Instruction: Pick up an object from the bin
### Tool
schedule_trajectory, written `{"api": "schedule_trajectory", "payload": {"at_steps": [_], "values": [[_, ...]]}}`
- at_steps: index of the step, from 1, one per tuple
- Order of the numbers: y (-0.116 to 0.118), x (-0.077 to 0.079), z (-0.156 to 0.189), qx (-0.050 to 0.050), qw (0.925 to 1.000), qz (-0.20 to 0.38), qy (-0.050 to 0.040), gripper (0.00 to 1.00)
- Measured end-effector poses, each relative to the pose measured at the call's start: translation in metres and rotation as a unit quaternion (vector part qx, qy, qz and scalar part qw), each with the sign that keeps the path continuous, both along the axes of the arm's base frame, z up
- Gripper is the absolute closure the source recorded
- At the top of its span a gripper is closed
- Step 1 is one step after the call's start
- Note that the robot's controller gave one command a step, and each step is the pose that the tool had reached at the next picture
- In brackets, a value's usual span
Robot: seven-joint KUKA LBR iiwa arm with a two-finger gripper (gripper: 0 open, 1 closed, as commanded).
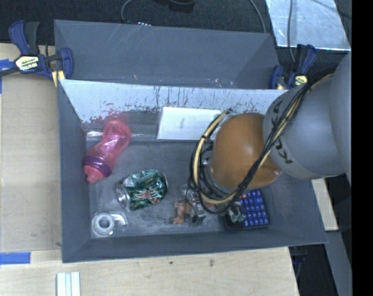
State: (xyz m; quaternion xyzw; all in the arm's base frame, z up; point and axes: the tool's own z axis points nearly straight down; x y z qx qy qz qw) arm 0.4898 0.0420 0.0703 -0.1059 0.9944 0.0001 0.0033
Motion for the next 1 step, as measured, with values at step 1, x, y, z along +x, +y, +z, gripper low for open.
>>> {"api": "schedule_trajectory", "payload": {"at_steps": [1], "values": [[0.0000,-0.0002,-0.0004,0.000,1.0000,0.000,0.0004,1.00]]}}
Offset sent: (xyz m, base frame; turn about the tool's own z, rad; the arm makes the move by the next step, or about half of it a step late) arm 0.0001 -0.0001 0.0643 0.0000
